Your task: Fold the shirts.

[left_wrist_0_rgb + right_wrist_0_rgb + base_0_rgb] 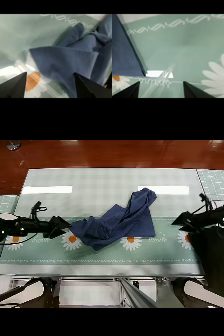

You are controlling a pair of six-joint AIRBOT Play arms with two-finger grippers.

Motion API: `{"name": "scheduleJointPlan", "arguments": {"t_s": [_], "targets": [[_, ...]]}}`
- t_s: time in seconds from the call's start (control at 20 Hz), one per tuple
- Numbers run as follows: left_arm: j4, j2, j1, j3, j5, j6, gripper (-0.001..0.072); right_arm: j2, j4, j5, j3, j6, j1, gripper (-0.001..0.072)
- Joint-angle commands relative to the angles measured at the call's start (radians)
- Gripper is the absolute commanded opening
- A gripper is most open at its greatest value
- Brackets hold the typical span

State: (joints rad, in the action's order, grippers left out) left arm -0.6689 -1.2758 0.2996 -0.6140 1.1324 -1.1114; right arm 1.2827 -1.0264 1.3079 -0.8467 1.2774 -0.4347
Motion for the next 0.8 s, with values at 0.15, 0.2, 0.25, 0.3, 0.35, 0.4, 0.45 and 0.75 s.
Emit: {"name": "scheduleJointPlan", "arguments": {"t_s": [0.15, 0.2, 0.25, 0.3, 0.35, 0.4, 0.45, 0.75], "targets": [[0.149, -0.08, -0.148, 0.013, -0.123, 0.108, 0.058, -0.027, 0.1, -0.063, 0.157, -0.028, 0.111, 0.0616], [0.15, -0.084, -0.148, 0.005, -0.109, 0.109, 0.0163, -0.025, 0.094, -0.082, 0.157, -0.008, 0.151, 0.0616], [0.15, -0.082, -0.144, -0.006, -0.098, 0.124, 0.0023, -0.02, 0.084, -0.106, 0.157, 0.022, 0.19, 0.0616], [0.149, -0.082, -0.14, -0.021, -0.079, 0.137, 0.0022, -0.012, 0.082, -0.126, 0.157, 0.045, 0.223, 0.0616], [0.15, -0.082, -0.137, -0.038, -0.057, 0.14, 0.0022, -0.002, 0.087, -0.143, 0.156, 0.063, 0.253, 0.0616], [0.15, -0.082, -0.135, -0.053, -0.038, 0.142, 0.0022, 0.008, 0.095, -0.159, 0.154, 0.076, 0.285, 0.0616], [0.15, -0.082, -0.136, -0.068, -0.023, 0.143, 0.0022, 0.019, 0.111, -0.179, 0.154, 0.079, 0.315, 0.0616], [0.15, -0.081, -0.136, -0.084, 0.005, 0.143, 0.0022, 0.111, 0.243, -0.285, 0.145, 0.091, 0.413, 0.0615]]}}
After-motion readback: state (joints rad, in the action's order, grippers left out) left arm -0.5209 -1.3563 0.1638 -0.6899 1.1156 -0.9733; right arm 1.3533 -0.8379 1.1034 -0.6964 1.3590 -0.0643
